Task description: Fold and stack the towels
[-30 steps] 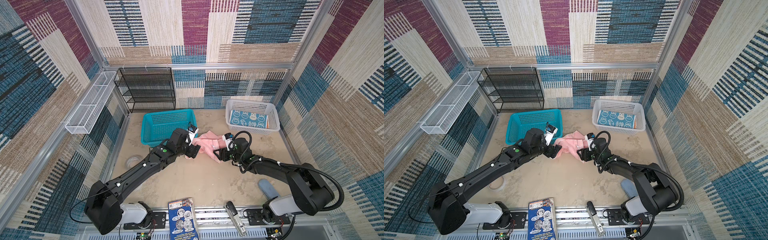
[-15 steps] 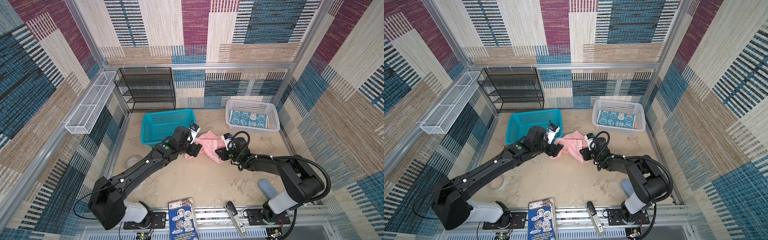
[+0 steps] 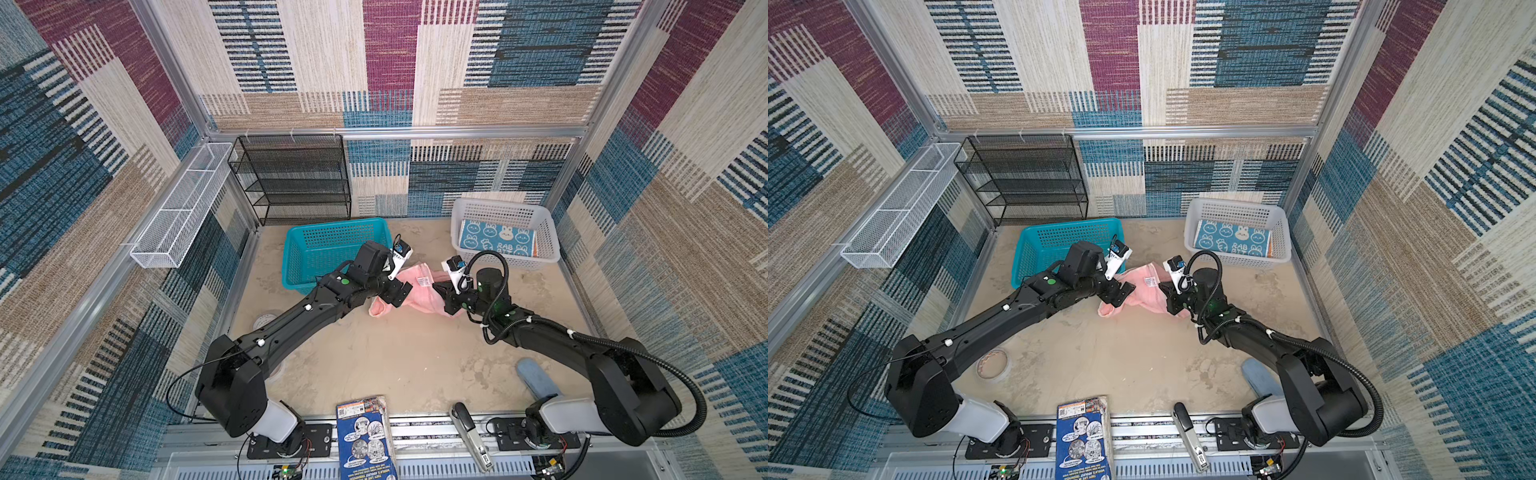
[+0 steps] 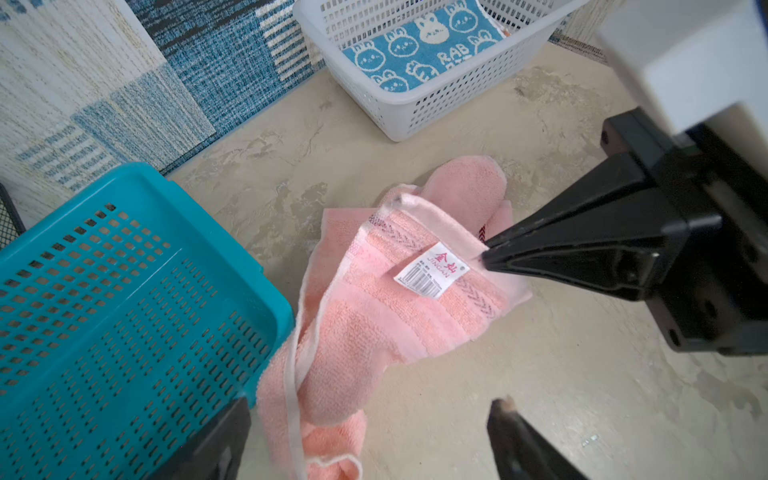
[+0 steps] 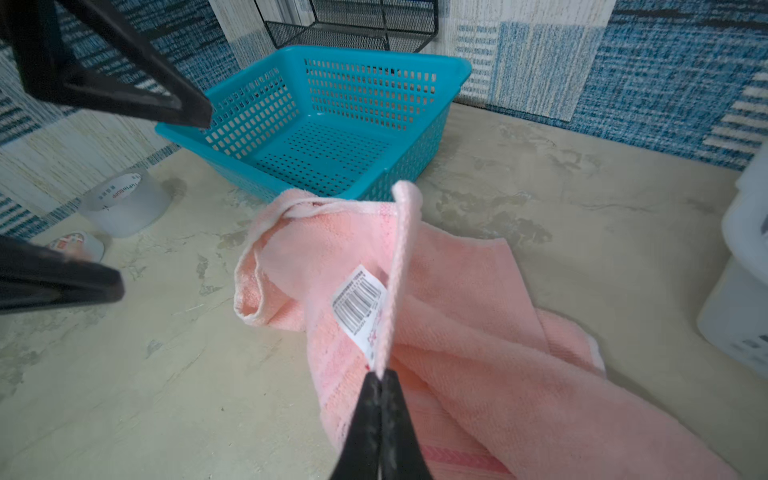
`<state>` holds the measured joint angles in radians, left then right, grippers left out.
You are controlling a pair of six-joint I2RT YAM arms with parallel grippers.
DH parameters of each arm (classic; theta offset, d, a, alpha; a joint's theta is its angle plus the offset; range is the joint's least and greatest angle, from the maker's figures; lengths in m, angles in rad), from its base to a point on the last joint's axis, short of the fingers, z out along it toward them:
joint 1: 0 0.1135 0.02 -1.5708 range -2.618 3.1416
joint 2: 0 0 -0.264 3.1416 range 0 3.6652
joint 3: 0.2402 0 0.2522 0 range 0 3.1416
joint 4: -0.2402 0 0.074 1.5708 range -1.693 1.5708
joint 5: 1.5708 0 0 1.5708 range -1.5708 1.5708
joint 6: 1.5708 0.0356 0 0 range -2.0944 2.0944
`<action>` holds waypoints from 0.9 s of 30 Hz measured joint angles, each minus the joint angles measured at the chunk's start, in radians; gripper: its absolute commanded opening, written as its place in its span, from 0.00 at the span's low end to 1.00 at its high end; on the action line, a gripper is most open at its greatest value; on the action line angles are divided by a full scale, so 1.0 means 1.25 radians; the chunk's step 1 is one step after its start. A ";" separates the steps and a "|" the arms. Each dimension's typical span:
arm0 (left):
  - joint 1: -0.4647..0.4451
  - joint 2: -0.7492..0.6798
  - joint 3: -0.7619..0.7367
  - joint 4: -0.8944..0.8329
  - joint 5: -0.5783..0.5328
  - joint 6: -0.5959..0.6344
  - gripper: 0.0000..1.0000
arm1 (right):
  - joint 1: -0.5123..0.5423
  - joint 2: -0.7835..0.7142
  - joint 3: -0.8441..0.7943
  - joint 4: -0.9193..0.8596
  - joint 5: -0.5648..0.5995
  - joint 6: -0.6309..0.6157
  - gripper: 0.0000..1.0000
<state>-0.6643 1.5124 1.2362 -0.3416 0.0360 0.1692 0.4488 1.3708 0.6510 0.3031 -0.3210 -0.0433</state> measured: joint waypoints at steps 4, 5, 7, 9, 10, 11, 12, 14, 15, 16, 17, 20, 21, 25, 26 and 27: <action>0.000 0.001 0.000 0.001 0.016 0.077 0.99 | 0.018 -0.012 0.003 -0.029 0.016 -0.056 0.00; 0.000 0.001 -0.001 0.002 0.017 0.099 0.99 | 0.023 -0.014 0.005 -0.033 0.018 -0.068 0.00; 0.000 -0.006 -0.019 0.026 0.019 0.157 0.99 | 0.032 -0.017 0.011 -0.045 0.021 -0.092 0.00; 0.000 -0.017 -0.055 0.066 0.031 0.218 0.99 | 0.040 -0.019 0.016 -0.055 0.021 -0.112 0.00; 0.001 -0.024 -0.078 0.092 0.040 0.245 0.99 | 0.043 -0.020 0.018 -0.060 0.021 -0.119 0.00; 0.001 -0.032 -0.102 0.117 0.048 0.275 0.99 | 0.045 -0.022 0.019 -0.065 0.021 -0.125 0.00; 0.001 -0.038 -0.125 0.146 0.062 0.305 0.99 | 0.046 -0.025 0.019 -0.070 0.021 -0.134 0.00; 0.001 -0.038 -0.144 0.187 0.082 0.350 0.99 | 0.049 -0.030 0.020 -0.077 0.020 -0.143 0.00; 0.001 -0.034 -0.144 0.205 0.088 0.374 0.98 | 0.049 -0.033 0.020 -0.080 0.020 -0.147 0.00; 0.002 -0.030 -0.143 0.225 0.102 0.391 0.98 | 0.050 -0.037 0.020 -0.085 0.019 -0.152 0.00; 0.002 -0.022 -0.139 0.245 0.107 0.406 0.98 | 0.050 -0.040 0.020 -0.090 0.017 -0.155 0.00; 0.011 0.005 -0.127 0.284 0.136 0.448 0.97 | 0.052 -0.052 0.016 -0.096 0.012 -0.161 0.00; 0.014 0.014 -0.121 0.289 0.150 0.457 0.97 | 0.052 -0.057 0.013 -0.096 0.011 -0.163 0.00; 0.026 0.050 -0.089 0.302 0.207 0.483 0.91 | 0.052 -0.073 -0.002 -0.097 0.010 -0.165 0.00; 0.028 0.060 -0.078 0.303 0.220 0.489 0.88 | 0.052 -0.077 -0.006 -0.097 0.011 -0.167 0.00; 0.031 0.073 -0.064 0.304 0.233 0.490 0.85 | 0.052 -0.081 -0.008 -0.097 0.011 -0.167 0.00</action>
<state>-0.6262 1.6032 1.1561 0.0380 0.3271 0.7822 0.5137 1.2701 0.6407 0.1814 -0.3077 -0.2516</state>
